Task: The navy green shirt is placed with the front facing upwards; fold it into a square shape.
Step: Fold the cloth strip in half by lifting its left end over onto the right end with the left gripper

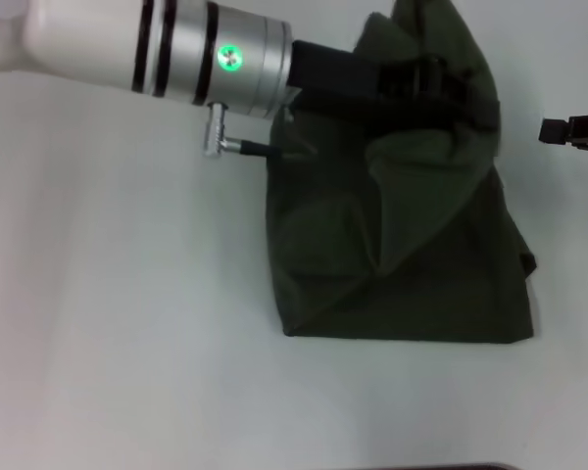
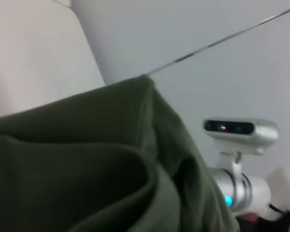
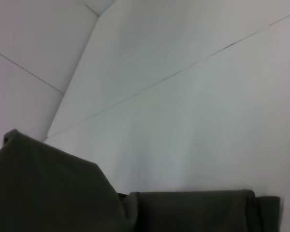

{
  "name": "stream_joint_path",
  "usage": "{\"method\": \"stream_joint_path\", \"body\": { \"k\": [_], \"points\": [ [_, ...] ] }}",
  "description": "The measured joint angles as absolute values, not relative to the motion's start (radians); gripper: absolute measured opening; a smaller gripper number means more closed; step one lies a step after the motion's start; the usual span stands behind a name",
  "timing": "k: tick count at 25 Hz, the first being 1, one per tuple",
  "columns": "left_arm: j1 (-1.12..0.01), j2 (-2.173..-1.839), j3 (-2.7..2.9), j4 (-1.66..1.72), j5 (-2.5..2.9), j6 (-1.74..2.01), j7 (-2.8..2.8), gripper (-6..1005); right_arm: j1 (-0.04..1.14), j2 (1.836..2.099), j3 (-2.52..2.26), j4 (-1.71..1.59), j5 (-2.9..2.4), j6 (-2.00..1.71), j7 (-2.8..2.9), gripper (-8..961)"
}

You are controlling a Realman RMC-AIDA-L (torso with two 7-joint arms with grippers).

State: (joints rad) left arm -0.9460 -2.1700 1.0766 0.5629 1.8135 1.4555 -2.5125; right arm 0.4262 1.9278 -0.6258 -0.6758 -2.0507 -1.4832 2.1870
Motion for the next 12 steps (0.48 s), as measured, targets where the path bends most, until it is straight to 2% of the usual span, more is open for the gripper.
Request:
{"method": "stream_joint_path", "body": {
  "k": [8,12],
  "points": [
    [-0.978,-2.171,1.133,0.517,1.799,1.439,-2.521,74,0.430,1.928,-0.630,-0.658,-2.051,-1.471,2.184,67],
    [-0.986,-2.171,1.131,0.515,1.780,1.419,-2.522,272,0.433,1.927,-0.630,-0.649,-2.051,-1.466,2.181,67]
  ]
}}
